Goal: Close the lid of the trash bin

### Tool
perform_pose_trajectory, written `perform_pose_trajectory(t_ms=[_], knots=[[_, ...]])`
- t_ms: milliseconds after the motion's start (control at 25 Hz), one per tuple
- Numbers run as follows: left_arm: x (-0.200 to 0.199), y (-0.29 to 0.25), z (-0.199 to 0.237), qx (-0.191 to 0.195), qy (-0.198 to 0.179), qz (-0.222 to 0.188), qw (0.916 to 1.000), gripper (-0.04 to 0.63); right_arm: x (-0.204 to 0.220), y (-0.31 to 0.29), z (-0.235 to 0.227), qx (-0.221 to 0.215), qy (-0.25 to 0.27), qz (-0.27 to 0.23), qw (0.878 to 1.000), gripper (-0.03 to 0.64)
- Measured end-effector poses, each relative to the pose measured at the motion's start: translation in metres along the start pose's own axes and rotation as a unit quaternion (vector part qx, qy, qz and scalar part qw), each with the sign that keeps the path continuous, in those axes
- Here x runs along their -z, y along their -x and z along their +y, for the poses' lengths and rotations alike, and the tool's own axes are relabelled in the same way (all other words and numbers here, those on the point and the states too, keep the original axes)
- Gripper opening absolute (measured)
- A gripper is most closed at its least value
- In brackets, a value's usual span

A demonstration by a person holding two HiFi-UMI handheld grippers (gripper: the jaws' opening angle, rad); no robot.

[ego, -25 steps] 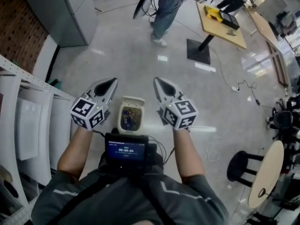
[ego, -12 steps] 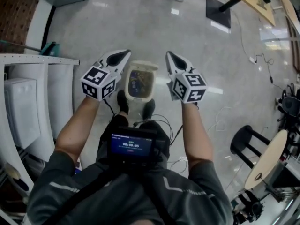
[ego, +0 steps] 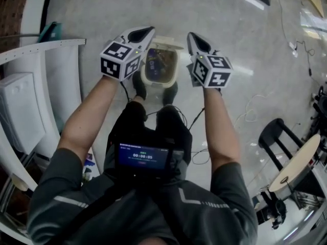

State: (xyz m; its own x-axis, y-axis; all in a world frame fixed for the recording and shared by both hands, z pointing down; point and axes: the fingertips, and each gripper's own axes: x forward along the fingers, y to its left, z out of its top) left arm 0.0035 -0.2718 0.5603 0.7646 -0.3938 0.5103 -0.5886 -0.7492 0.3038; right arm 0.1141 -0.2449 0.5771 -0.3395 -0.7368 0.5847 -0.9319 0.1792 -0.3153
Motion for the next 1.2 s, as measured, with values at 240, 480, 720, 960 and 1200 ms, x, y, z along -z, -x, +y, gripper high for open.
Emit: perform_pose_trajectory(t_ms=[240,480,720,960,1200], knots=[[0.034,-0.031,0.017,-0.006,0.014,0.032,0.9994,-0.003,0.035,-0.034,-0.013,0.012,-0.021,0.030,0.999,0.011],[0.065,-0.051,0.027,-0.011,0.024,0.069,0.9973,-0.003,0.062,-0.056,-0.022,0.020,-0.036,0.056,0.998,0.011],[0.090,-0.069,0.031,-0.013,0.032,0.096,0.9947,-0.003,0.086,-0.073,-0.029,0.027,-0.055,0.077,0.995,0.012],[0.115,-0.072,0.028,-0.009,0.043,0.114,0.9925,-0.003,0.102,-0.077,-0.031,0.035,-0.077,0.085,0.993,0.011],[0.140,-0.061,0.020,-0.009,0.045,0.137,0.9894,-0.003,0.129,-0.059,-0.029,0.061,-0.070,0.104,0.990,0.011]])
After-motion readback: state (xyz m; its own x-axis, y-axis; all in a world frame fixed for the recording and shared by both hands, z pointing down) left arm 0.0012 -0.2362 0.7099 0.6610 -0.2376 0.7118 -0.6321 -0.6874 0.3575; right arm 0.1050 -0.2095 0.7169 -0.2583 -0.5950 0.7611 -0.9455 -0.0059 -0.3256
